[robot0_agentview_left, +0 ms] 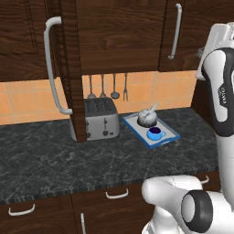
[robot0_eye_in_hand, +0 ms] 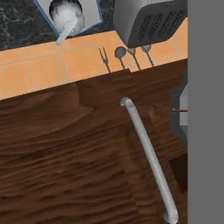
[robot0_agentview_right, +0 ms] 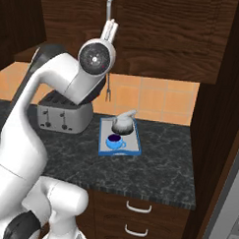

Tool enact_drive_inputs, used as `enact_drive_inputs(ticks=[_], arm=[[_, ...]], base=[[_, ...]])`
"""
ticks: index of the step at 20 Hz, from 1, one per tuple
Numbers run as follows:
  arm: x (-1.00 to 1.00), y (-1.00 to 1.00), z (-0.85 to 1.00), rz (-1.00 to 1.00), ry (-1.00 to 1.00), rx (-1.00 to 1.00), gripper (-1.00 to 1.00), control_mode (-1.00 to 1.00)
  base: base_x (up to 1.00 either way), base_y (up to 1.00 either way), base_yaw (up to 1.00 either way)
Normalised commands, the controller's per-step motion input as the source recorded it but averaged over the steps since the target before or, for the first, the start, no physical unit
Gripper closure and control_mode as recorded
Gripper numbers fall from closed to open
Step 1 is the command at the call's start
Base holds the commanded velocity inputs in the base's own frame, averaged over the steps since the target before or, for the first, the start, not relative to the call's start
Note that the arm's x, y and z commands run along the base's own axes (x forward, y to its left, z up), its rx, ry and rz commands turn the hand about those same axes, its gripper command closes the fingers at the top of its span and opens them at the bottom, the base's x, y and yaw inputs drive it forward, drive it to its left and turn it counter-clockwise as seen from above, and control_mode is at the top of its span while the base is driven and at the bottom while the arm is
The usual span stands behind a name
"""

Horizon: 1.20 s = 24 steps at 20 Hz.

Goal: Pick the kettle from the counter and place it on the tray. Then pick the mug from the cabinet and place it on the tray. Then close the cabinet doors.

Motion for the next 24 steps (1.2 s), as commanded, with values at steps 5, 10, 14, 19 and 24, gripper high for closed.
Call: enact_drive_inputs(ticks=[5,10,14,19,24], arm=[[-1.00,1.00,-0.06,0.00,-0.16,-0.14,1.00,-1.00],[-1.00,1.00,-0.07,0.05,-0.09,-0.23,1.00,-1.00],[-1.00,1.00,-0.01,0.09,0.00,-0.29,1.00,-1.00],[-0.90,1.00,-0.34,0.05,-0.06,-0.30,1.00,-1.00],[-0.49,1.00,-0.44,-0.04,-0.04,-0.27,1.00,-1.00]], base=[[0.00,0.00,0.00],[0.00,0.00,0.00],[0.00,0.00,0.00],[0.00,0.00,0.00],[0.00,0.00,0.00]])
